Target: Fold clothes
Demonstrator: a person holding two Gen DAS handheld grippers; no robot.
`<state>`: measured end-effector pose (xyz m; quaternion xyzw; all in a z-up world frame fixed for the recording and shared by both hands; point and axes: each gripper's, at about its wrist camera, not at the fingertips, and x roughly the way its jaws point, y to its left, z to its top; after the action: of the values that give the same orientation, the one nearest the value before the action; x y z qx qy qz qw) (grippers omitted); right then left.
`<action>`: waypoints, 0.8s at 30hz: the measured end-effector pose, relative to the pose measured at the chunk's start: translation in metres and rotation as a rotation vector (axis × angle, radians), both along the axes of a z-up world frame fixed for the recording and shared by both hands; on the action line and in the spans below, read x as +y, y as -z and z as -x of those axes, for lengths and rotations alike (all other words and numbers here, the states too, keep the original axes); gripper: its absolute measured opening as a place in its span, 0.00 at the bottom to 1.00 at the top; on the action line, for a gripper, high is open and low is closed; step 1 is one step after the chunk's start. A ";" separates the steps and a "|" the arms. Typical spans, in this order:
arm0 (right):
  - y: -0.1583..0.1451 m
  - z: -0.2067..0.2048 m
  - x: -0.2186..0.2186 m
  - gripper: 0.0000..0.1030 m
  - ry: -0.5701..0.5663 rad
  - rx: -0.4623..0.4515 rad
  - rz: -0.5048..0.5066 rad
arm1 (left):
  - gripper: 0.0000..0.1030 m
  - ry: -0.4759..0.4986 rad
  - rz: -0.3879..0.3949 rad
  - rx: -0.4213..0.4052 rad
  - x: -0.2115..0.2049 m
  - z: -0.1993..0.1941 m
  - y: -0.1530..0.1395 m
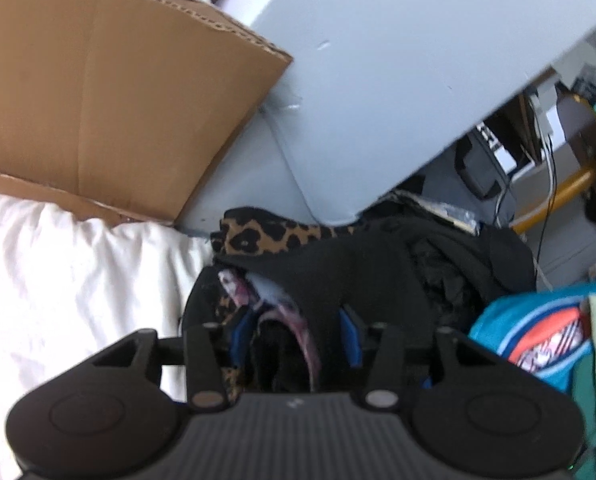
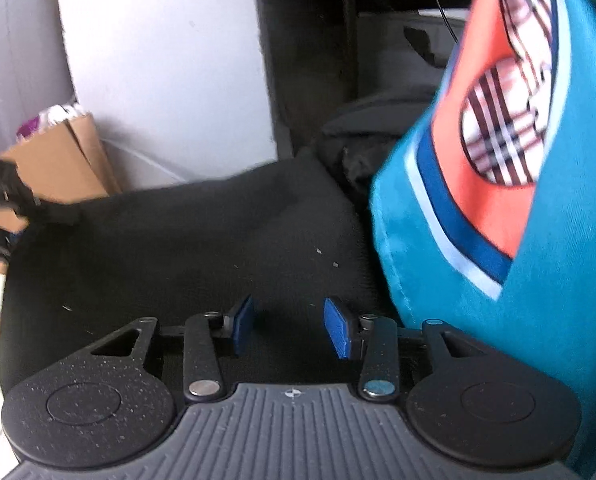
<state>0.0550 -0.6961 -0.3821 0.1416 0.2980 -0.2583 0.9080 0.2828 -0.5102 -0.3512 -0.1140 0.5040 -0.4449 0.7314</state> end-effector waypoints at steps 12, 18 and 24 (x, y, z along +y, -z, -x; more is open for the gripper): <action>-0.013 0.005 0.018 0.49 0.017 -0.069 -0.073 | 0.40 -0.107 0.134 0.162 -0.007 -0.034 0.021; -0.020 -0.010 0.051 0.49 -0.073 -0.101 -0.085 | 0.04 -0.128 0.135 0.136 -0.004 -0.042 0.015; -0.024 -0.027 0.073 0.49 -0.115 -0.132 -0.167 | 0.02 -0.171 0.098 0.078 0.002 -0.051 0.011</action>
<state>0.0823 -0.6231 -0.3577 0.2162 0.2657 -0.1703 0.9239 0.3334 -0.5082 -0.3617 -0.2096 0.4983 -0.4002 0.7400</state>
